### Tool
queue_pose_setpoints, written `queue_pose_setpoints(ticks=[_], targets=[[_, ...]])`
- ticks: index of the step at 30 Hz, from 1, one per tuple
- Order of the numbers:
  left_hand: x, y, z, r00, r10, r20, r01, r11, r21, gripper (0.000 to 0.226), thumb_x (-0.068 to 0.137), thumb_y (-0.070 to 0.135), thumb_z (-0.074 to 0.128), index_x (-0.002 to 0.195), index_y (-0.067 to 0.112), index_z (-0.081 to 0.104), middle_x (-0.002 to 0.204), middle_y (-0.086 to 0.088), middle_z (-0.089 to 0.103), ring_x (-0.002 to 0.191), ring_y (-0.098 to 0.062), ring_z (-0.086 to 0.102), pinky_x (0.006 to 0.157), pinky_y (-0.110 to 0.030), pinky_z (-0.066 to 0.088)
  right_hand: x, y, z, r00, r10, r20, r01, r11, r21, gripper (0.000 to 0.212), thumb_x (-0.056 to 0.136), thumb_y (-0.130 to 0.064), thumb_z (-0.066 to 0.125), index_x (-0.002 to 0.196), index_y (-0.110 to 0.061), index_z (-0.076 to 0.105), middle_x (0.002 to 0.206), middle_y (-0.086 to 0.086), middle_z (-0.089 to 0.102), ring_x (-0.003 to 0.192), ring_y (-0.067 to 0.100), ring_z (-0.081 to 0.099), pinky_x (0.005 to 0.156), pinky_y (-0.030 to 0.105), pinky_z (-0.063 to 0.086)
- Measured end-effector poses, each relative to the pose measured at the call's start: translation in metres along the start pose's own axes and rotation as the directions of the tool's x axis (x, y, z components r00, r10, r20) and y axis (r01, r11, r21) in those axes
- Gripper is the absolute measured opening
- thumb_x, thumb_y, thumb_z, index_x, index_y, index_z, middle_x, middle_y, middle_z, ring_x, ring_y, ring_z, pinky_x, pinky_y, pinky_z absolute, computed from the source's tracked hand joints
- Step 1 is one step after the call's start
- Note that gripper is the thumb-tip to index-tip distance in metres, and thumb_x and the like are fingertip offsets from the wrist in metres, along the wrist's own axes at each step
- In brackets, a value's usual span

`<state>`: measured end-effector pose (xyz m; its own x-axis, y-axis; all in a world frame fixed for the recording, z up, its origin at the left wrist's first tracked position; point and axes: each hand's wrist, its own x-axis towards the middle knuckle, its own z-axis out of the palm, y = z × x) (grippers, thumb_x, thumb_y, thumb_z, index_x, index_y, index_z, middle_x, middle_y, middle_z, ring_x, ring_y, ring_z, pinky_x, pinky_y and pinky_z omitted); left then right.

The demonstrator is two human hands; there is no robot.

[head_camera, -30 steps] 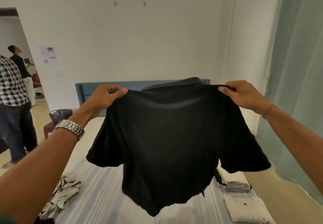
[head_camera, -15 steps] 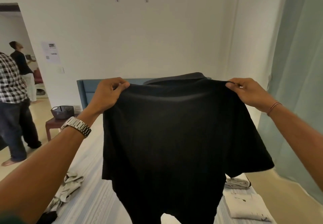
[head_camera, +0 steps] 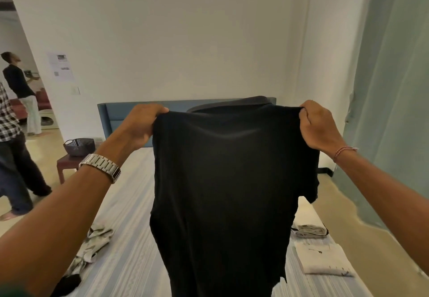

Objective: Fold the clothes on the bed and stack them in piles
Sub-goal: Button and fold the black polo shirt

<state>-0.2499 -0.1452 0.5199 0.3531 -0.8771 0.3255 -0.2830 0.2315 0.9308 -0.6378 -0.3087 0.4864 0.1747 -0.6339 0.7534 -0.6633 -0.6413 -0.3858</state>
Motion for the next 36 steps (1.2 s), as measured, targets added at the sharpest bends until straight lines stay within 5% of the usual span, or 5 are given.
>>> queue_pose_setpoints(ticks=[7,15,19,28,36], targets=[[-0.007,-0.008,-0.016,0.984,-0.176,-0.032,0.171,0.978,-0.119,0.015,0.086,0.025,0.064,0.072,0.019,0.061,0.061,0.005,0.053,0.070,-0.011,0.047,0.063,-0.031,0.039,-0.028,-0.010,0.000,0.996,-0.085,-0.040,0.084,0.996,-0.024,0.021,0.107,-0.008,0.040,0.094,-0.001,0.055,0.081,0.011,0.055,0.070,0.024,0.054,0.059,0.022,0.040],[-0.062,0.007,-0.034,0.942,0.253,0.219,-0.307,0.913,0.269,0.026,0.107,0.026,0.047,0.094,0.006,0.060,0.072,0.010,0.058,0.071,-0.003,0.054,0.069,-0.018,0.044,-0.069,-0.007,-0.027,0.954,-0.294,-0.056,0.281,0.944,-0.172,0.034,0.106,-0.025,0.030,0.103,0.000,0.053,0.082,0.012,0.056,0.061,0.023,0.052,0.057,0.028,0.043],[-0.091,0.020,-0.041,0.915,0.125,0.383,-0.193,0.971,0.144,0.036,0.107,0.024,0.045,0.096,-0.009,0.053,0.075,-0.008,0.046,0.068,-0.011,0.047,0.063,-0.019,0.043,-0.085,-0.004,-0.046,0.939,-0.341,-0.044,0.327,0.925,-0.194,0.039,0.108,-0.031,0.027,0.101,-0.002,0.053,0.081,0.011,0.055,0.059,0.019,0.049,0.056,0.015,0.033],[-0.166,0.045,-0.020,0.944,0.037,0.327,-0.088,0.986,0.142,0.027,0.105,0.034,0.049,0.084,0.025,0.064,0.076,0.003,0.061,0.072,-0.012,0.056,0.072,-0.033,0.043,-0.140,-0.003,-0.103,0.918,-0.386,-0.089,0.361,0.908,-0.214,0.039,0.109,-0.031,0.031,0.101,-0.002,0.055,0.075,0.009,0.055,0.050,0.018,0.046,0.050,0.018,0.034],[-0.194,0.035,-0.002,0.931,0.274,0.242,-0.365,0.657,0.660,0.032,0.104,0.039,0.043,0.080,0.022,0.053,0.069,-0.001,0.058,0.065,-0.015,0.055,0.063,-0.029,0.040,-0.173,-0.002,-0.132,0.930,-0.366,-0.040,0.348,0.910,-0.223,0.030,0.108,-0.029,0.033,0.104,-0.005,0.052,0.066,0.000,0.047,0.044,0.015,0.043,0.044,0.024,0.042]])
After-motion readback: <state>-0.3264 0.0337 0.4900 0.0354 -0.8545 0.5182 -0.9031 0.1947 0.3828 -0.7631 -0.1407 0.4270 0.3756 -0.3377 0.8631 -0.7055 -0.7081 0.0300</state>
